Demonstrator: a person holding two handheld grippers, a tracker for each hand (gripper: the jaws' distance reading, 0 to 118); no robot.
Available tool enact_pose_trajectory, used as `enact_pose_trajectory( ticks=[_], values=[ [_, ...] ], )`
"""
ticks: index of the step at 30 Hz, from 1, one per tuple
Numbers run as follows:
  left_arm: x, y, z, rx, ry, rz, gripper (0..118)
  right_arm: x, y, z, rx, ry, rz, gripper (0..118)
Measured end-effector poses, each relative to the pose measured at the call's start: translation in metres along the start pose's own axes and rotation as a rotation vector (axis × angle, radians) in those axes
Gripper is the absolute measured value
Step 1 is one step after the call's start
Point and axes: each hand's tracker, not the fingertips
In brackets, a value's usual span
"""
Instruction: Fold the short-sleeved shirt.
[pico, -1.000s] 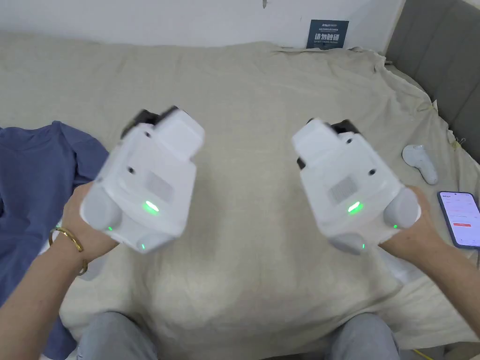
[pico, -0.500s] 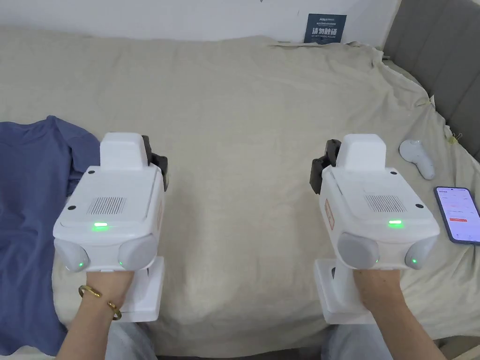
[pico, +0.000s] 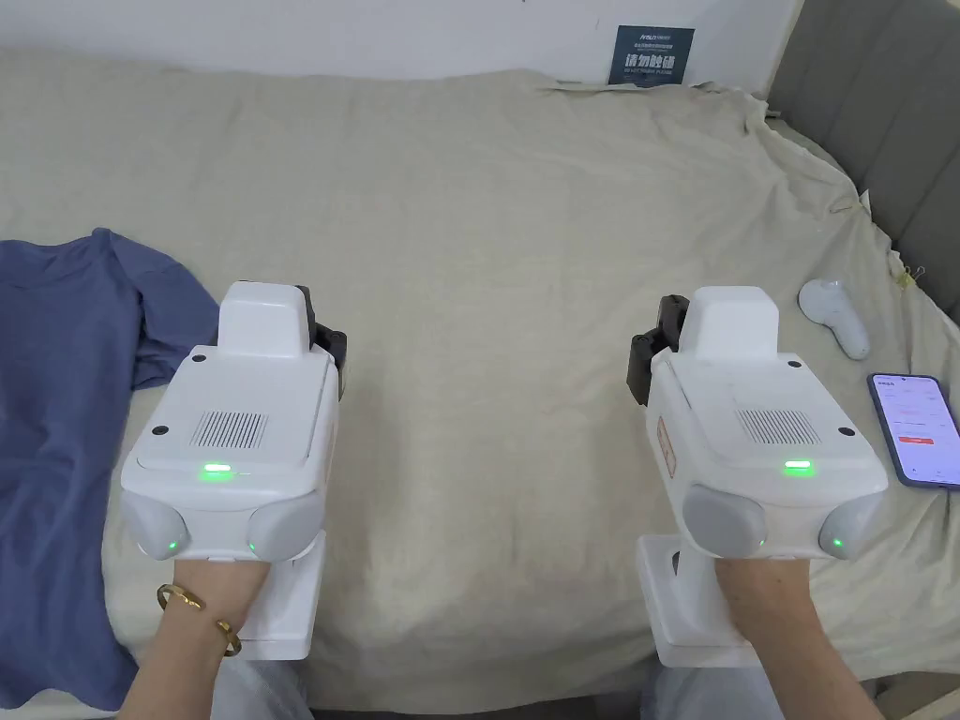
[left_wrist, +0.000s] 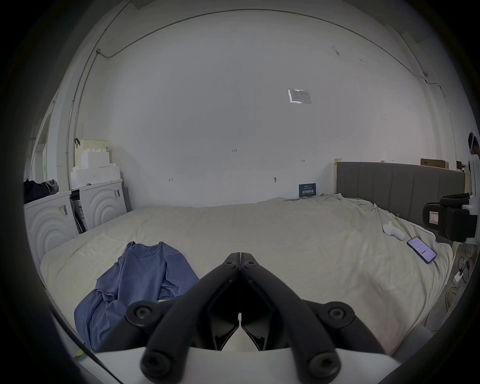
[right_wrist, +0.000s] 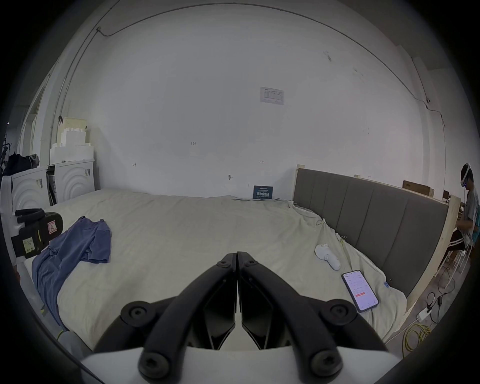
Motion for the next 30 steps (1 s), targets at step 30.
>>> enact_pose_trajectory(
  ticks=[30],
  values=[
    [0.005, 0.003, 0.002, 0.006, -0.015, -0.014, 0, 0.000, 0.006, 0.004, 0.009, 0.013, 0.012, 0]
  ],
)
